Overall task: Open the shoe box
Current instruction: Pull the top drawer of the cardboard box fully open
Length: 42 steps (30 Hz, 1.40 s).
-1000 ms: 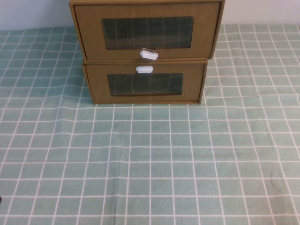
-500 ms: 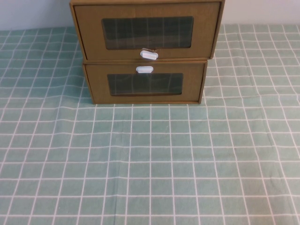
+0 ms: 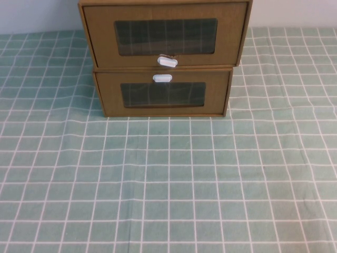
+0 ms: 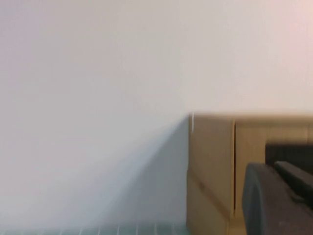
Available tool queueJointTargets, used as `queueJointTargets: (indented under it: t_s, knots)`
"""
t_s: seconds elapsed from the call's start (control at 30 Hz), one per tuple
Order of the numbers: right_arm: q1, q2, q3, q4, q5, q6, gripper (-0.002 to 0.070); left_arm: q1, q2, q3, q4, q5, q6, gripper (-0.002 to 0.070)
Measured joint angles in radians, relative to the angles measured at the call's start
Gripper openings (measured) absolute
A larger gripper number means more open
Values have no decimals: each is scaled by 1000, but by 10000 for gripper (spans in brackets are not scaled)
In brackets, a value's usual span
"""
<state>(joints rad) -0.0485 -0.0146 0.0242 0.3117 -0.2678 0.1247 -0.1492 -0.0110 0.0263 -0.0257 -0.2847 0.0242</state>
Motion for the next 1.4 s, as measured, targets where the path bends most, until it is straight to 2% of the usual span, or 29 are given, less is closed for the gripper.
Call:
queueJointTargets:
  t_s: [0.1,0.27,0.37,0.5,0.73,0.83,1.0,1.1,1.2,1.4]
  knots:
    - [0,0,0,93,-83,25,-15,0,0,0,0,-152,-70,-5]
    - [0,0,0,103,-366,32,-15,0,-2,-6,-9,-489,-142,-5]
    - [0,0,-22,97,-459,34,-15,0,-2,-83,-24,-505,-153,-5]
    - [0,0,-181,97,-412,39,-15,0,-5,-287,-45,-386,-157,-5]
    - [0,70,-586,88,-167,41,-15,0,151,-707,-51,-87,-160,-5]
    - [0,176,-744,61,-13,29,-15,0,284,-898,-51,164,-163,-5]
    - [0,418,-1010,-12,374,9,-15,0,547,-1217,-51,608,-163,-5]
    - [0,577,-1152,-22,596,-6,-15,0,708,-1369,-51,814,-150,-5]
    - [0,720,-1221,-46,696,-11,-15,0,850,-1468,-51,917,-106,-5]
    - [45,882,-1231,-89,662,-14,-15,0,1023,-1497,-55,849,-82,-5]
